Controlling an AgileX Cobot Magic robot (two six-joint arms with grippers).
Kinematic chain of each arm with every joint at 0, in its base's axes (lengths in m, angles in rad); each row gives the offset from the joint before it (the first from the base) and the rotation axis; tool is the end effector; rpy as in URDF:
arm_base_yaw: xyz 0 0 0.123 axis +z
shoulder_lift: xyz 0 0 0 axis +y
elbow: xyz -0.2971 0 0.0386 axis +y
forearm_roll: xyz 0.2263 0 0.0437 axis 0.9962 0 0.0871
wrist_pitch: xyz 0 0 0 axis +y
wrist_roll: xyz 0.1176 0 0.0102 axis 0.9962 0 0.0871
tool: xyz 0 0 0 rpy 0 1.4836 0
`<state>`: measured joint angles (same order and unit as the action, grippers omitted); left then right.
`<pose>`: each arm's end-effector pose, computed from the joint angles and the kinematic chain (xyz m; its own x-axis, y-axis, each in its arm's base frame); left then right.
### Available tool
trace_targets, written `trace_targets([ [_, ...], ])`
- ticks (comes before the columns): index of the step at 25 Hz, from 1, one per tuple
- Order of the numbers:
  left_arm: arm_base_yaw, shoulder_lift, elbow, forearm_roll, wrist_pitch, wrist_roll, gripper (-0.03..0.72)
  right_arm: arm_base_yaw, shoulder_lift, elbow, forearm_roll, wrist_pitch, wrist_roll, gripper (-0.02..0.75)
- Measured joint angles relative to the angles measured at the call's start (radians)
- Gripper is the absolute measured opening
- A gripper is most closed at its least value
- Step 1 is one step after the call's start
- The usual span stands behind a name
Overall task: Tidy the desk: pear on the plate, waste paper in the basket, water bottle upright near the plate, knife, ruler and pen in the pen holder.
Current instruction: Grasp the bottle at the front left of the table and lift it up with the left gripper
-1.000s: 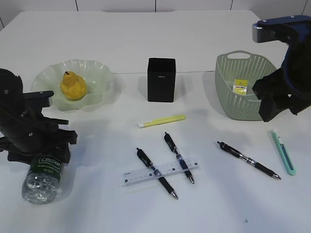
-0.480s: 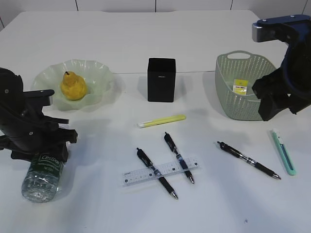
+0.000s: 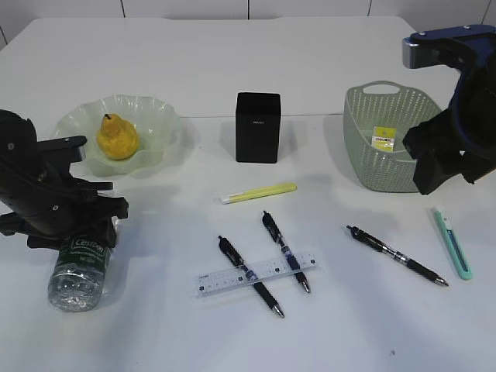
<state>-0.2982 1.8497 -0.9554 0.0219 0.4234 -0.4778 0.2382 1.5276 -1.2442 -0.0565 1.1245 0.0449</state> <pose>0.3196 -0.0971 0.1376 -0.9368 -0.1744 -0.3032 -0.1373 0.9806 -0.1400 0.2778 0.0613 0.2859 -0.9458 -0.2086 -0.2491 -0.2040 0.9780 -0.0443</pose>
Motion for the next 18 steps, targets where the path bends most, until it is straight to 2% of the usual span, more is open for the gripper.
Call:
trace_targets([
  [6,0.000,-0.046,0.046,0.119,-0.102,-0.002,0.411,0.000,0.000,0.000,0.000,0.000,0.000,0.450],
  [18,0.000,-0.296,0.345,0.243,-0.542,-0.002,0.410,0.000,0.000,0.000,0.000,0.000,0.000,0.450],
])
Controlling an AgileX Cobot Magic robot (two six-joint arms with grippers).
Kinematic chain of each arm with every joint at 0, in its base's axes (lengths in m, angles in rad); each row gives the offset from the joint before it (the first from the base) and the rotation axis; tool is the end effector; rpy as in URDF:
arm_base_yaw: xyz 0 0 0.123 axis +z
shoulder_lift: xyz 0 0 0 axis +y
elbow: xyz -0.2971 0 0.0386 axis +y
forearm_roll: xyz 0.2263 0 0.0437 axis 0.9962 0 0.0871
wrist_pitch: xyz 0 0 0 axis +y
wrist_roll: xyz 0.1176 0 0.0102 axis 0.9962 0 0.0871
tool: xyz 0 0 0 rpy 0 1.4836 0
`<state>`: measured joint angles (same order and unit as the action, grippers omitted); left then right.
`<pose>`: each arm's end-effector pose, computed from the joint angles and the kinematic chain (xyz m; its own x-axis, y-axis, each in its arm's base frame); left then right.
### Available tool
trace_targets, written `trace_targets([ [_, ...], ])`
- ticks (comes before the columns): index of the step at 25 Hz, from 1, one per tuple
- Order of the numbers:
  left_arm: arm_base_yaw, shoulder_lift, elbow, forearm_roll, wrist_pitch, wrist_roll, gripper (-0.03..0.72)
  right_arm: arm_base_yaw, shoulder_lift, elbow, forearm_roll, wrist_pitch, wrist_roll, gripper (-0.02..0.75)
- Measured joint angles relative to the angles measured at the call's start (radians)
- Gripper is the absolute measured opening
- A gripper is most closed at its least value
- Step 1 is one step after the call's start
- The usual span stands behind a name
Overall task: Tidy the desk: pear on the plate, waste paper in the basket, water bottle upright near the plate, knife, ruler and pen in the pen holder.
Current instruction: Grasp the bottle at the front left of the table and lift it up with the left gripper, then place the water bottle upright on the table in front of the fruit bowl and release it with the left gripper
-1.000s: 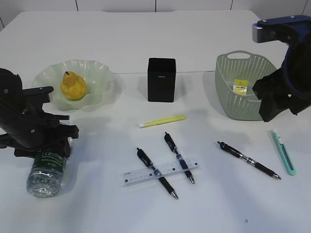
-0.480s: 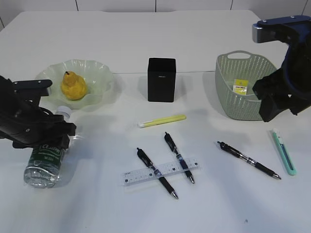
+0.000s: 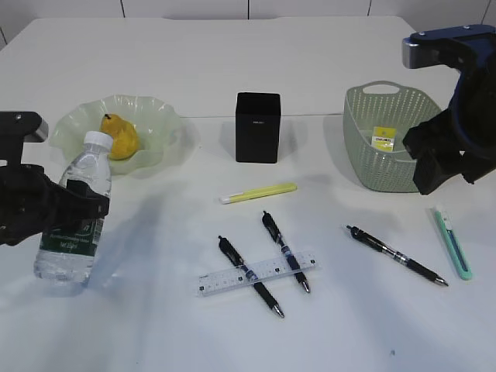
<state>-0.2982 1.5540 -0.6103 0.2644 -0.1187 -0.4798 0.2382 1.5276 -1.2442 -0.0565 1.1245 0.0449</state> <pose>0.2749 -0.0883 0.1833 -0.6987 -0.0106 -0.7154 0.1689 0.9692 -0.1793 0.2778 0.0613 0.2859 -0.9458 -0.2086 -0.2491 -0.2040 0.9780 -0.0443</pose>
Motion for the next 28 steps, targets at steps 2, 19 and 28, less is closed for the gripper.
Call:
trace_targets([
  [2,0.000,-0.032,0.036,0.039,-0.068,0.000,0.410,0.000,0.000,0.000,0.000,0.000,0.000,0.450],
  [19,0.147,-0.146,0.181,0.216,-0.475,0.000,0.410,0.000,0.000,0.000,0.000,0.045,0.030,0.450],
  [28,0.185,-0.069,0.184,0.219,-0.862,0.059,0.410,0.000,0.000,0.000,0.000,0.046,0.065,0.450],
])
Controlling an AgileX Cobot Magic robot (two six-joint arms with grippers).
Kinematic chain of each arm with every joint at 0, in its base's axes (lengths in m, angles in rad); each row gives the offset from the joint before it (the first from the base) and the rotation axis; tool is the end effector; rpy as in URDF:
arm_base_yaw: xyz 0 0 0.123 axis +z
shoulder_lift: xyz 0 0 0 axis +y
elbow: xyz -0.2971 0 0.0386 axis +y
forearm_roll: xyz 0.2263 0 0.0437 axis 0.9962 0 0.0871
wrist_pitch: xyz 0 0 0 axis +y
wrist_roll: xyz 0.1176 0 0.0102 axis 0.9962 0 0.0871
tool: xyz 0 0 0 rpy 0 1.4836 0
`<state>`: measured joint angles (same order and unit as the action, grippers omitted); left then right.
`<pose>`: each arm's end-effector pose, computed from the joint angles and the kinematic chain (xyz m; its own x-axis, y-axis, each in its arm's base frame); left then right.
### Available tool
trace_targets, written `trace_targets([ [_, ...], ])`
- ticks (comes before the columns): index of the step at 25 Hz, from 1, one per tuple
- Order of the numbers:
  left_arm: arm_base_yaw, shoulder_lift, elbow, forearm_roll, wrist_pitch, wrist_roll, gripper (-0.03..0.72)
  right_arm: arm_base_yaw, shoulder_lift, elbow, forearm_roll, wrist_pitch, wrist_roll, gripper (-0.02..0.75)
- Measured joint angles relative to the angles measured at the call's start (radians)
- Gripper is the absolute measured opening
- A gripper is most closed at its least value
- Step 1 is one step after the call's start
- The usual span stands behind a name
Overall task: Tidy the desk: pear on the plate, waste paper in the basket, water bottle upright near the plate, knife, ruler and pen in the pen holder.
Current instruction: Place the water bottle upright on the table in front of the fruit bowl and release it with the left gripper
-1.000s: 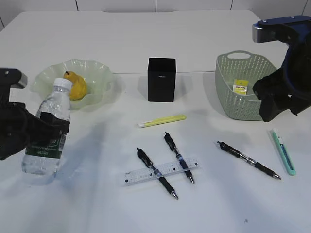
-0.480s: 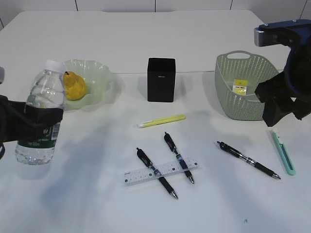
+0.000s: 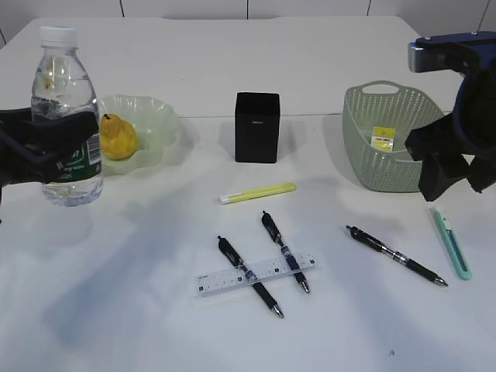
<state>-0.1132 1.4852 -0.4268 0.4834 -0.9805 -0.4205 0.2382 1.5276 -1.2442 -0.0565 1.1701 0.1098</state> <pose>0.2640 -0.0759 0.2412 -0.1136 -0.1132 -0.9871 0.4764 0.8656 -0.1541 0.2727 0.0599 0.2847 -0.9675 -0.1449 -0.2073 -0.1411 0.9894 -0.0329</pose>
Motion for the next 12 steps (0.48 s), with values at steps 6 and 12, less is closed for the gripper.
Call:
trace_targets([
  [6,0.000,0.159,-0.002,0.002,-0.097,0.006,0.410,0.000,0.000,0.000,0.000,0.000,0.019,0.450],
  [12,0.002,0.195,-0.004,-0.001,-0.099,0.006,0.410,0.000,0.000,0.002,0.000,0.000,0.021,0.452],
])
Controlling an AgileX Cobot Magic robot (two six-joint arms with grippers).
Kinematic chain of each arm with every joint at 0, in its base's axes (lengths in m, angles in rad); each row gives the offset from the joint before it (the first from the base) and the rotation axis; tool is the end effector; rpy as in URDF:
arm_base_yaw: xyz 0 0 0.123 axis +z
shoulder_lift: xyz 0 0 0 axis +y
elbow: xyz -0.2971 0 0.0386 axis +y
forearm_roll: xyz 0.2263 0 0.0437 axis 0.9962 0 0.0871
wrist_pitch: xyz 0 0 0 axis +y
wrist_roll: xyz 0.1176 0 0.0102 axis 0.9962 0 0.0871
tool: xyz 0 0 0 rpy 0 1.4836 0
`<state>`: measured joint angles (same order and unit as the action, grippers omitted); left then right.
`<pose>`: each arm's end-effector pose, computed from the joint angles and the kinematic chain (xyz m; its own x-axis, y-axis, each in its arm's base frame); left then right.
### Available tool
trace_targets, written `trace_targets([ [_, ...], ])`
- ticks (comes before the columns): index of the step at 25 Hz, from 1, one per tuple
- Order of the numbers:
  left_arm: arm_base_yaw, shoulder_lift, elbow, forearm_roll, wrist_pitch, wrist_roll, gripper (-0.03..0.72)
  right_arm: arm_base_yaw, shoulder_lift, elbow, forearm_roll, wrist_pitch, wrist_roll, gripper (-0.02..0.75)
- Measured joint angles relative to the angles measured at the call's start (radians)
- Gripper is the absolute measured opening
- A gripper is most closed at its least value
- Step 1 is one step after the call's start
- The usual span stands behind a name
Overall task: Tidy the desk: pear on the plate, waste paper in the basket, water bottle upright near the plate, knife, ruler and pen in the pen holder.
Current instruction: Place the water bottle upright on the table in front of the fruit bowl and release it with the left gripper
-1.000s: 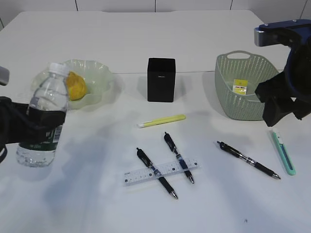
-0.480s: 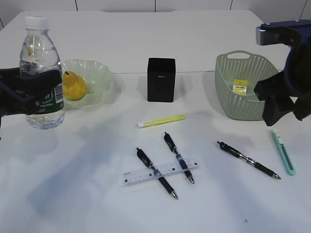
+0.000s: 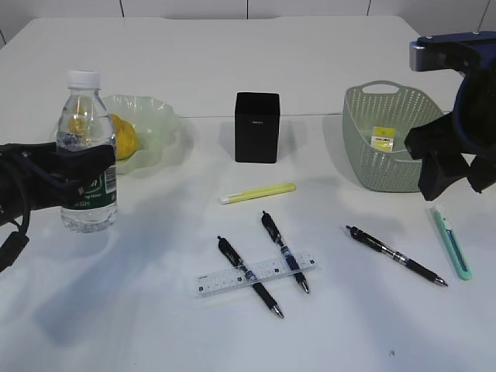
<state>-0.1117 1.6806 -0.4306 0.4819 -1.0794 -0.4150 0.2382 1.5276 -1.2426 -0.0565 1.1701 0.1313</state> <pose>0.2833 -0.0803 0.1985 -0.2189 -0.1336 -0.9666 0.4735 0.8516 -0.2249 0.2725 0.0598 0.2843 -0.9706 -0.1236 -0.2064 -0.1203 0.9923 -0.0286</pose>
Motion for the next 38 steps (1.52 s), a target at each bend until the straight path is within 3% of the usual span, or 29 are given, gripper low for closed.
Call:
trace_targets([
  [9,0.000,0.069,-0.063,0.009,-0.002,0.014,0.410,0.000,0.000,0.000,0.000,-0.008,0.000,0.451],
  [17,0.000,0.222,-0.237,0.169,-0.005,0.019,0.410,0.000,0.000,0.000,-0.033,-0.013,0.000,0.451],
  [24,0.000,0.352,-0.371,0.193,-0.007,0.019,0.410,0.000,0.000,0.000,-0.081,-0.015,0.000,0.450],
  [38,0.000,0.479,-0.403,0.185,-0.065,0.028,0.404,0.000,0.000,0.000,-0.094,-0.052,0.000,0.451],
])
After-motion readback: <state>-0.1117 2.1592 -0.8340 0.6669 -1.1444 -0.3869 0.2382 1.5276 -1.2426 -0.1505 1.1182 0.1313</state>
